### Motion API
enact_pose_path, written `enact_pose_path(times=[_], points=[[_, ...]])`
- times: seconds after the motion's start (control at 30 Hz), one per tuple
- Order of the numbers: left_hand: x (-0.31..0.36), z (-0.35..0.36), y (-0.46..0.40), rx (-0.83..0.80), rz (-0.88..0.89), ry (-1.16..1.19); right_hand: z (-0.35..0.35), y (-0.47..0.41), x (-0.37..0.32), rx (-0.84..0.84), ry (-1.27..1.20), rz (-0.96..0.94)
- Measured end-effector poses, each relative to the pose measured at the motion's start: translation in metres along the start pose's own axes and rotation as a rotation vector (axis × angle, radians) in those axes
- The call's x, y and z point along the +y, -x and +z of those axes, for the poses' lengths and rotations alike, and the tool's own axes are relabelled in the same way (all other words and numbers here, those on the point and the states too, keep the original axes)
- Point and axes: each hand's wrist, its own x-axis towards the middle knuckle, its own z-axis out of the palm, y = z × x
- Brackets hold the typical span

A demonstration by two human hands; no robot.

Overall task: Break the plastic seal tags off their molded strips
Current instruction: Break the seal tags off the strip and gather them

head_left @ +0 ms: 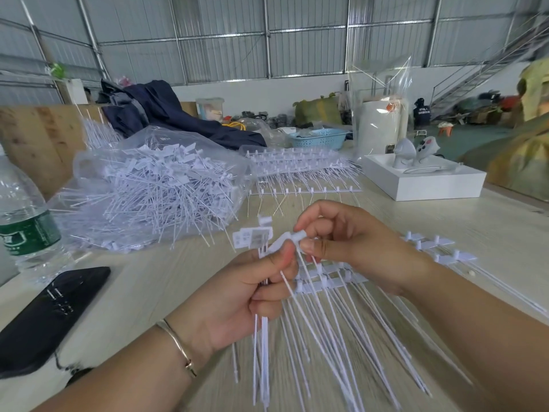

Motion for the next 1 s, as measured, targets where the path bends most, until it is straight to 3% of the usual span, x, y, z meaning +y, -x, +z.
enact_pose_path(times=[0.3,0.53,0.67,0.8,1.0], points=[[-0.001,0.006,-0.003,0.118,-0.091,-0.086,0.015,0.0,0.005,0.012,-0.098,-0.024],[0.006,0.002,0.001,0.001,-0.005,0.013,0.012,0.0,-0.004,0.041,-0.109,-0.074],[0.009,0.001,-0.001,0.201,0.129,0.051,0.001,0.0,-0.009,0.225,-0.038,-0.073],[0.006,0.001,-0.001,0.412,0.274,-0.119,0.001,0.0,-0.004,0.311,0.146,-0.075],[0.004,0.001,-0.002,0.473,0.248,-0.282,-0.001,0.003,-0.002,0.327,0.398,-0.157]])
